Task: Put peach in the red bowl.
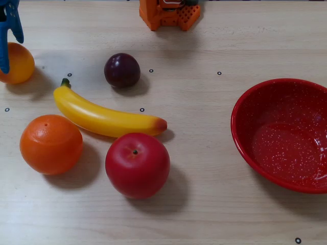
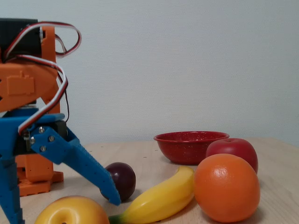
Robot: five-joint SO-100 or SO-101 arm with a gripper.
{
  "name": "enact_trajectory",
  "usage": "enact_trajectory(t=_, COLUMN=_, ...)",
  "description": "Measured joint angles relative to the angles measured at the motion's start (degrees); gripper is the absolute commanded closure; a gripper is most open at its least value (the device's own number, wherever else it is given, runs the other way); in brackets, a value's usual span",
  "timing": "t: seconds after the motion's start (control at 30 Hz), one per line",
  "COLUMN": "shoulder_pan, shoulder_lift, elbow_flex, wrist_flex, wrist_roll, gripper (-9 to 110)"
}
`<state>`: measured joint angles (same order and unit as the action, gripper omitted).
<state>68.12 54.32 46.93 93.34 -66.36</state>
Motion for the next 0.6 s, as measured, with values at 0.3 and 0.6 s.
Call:
enact_trajectory(t=0.3, shoulder_pan=0.00, shoulder_lift=-2.72, elbow_flex=0.00, wrist_flex=-3.25, wrist_roll=-0.09, gripper=54)
enact_trajectory(t=0.6, shoulder_pan=-0.09, shoulder_lift=-3.96, elbow_flex=0.00, wrist_flex=-5.80, wrist_roll=-0.09, gripper=54)
